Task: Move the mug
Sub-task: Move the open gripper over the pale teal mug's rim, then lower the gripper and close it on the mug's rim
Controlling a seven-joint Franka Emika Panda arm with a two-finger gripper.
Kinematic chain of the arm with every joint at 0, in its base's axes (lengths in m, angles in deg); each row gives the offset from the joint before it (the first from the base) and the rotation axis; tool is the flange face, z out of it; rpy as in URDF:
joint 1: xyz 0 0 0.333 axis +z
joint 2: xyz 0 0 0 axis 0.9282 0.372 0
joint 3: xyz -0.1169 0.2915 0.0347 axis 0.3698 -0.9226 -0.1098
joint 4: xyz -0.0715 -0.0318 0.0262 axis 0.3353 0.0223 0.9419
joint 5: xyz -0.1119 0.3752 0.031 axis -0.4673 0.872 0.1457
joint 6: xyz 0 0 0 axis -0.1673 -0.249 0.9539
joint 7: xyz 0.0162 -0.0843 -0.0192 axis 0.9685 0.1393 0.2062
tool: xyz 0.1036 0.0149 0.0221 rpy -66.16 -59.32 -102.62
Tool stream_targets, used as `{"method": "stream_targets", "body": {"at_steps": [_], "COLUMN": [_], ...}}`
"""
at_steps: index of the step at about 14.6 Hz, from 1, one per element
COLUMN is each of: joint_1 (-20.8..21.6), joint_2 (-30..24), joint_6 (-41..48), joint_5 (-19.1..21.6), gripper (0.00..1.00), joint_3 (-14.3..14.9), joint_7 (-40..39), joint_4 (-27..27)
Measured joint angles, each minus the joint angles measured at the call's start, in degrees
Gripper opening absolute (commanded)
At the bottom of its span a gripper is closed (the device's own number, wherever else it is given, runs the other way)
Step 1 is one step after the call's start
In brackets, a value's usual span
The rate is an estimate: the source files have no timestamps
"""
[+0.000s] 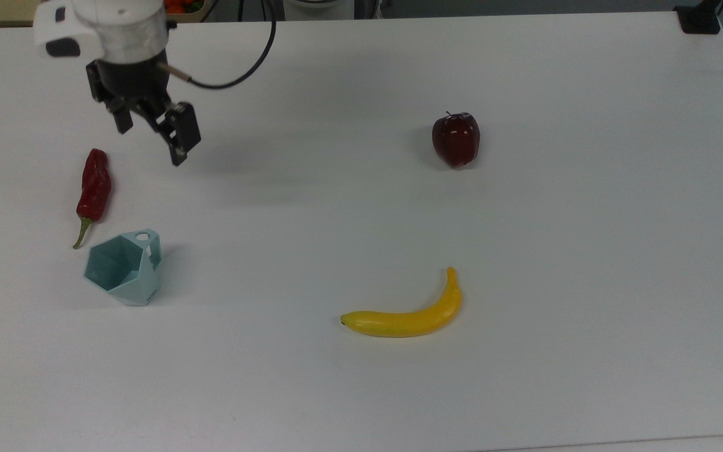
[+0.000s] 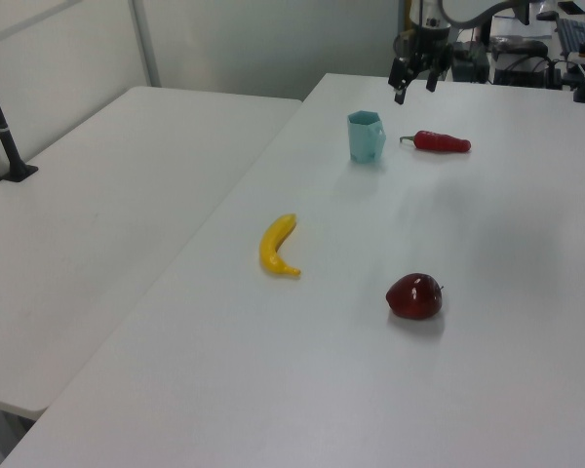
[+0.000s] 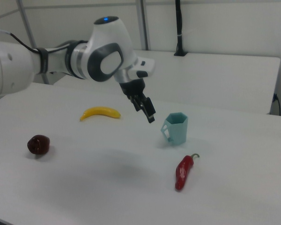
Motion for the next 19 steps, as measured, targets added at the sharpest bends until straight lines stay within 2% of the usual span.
{"method": "stream_targets", "body": {"at_steps": [5, 11, 15, 19], "joint_1": [-1.2, -1.4, -1.6, -1.8], "joint_2": [6.3, 12.3, 15.6, 16.8], "joint_6": [-9.8, -18.2, -23.5, -24.7], "joint_5": [0.0, 0.0, 0.0, 0.0], "gripper": [0.97, 0.95, 0.73, 0.41], "joint_3": [0.0, 0.0, 0.0, 0.0], "joint_7": [3.2, 3.6, 3.6, 3.6], "joint_4": [-0.4, -0.6, -0.7, -1.1]}}
